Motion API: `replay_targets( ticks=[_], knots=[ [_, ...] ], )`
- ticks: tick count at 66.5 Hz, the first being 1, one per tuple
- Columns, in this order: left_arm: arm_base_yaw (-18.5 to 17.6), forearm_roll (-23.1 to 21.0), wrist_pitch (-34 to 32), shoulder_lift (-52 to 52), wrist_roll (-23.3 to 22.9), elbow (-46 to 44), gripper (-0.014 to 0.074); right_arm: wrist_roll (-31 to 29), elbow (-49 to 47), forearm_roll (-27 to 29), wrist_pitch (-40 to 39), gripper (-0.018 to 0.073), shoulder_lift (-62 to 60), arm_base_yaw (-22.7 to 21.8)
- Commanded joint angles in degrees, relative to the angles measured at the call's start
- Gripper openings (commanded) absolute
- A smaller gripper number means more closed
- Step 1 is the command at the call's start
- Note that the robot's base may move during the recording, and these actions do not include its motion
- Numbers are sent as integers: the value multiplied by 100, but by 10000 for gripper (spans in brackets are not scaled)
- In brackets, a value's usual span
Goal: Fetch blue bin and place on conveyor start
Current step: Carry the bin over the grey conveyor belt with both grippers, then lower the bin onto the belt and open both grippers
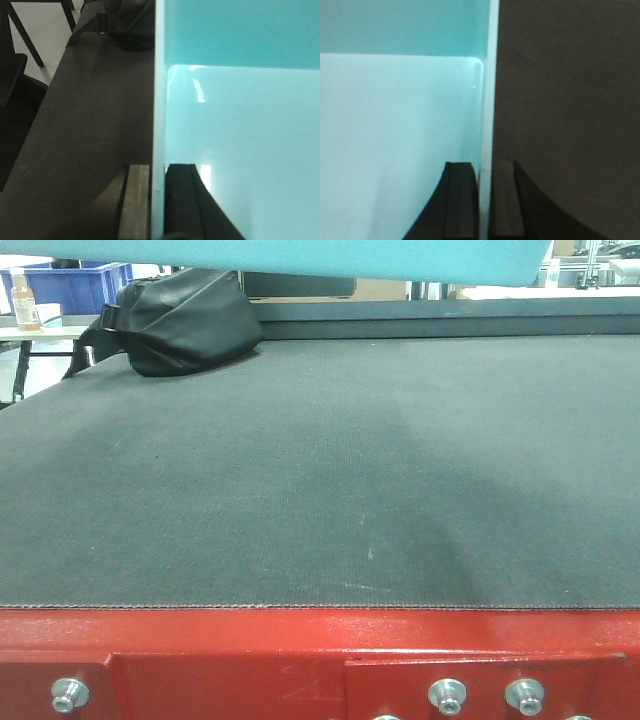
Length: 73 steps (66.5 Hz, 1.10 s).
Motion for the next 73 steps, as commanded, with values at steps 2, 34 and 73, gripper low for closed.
replay_targets(
  ticks=[2,34,73],
  knots=[
    [-40,137,-173,-29,17,-6,-111,-19,-51,-66,-194,-154,-35,36],
    [53,-708,-418,558,17,-6,-111,52,-51,628,-179,-154,883,-378],
    [703,-1844,-904,2167,56,-3,-111,52,1398,566,-2065,-154,1266,-847]
  ],
)
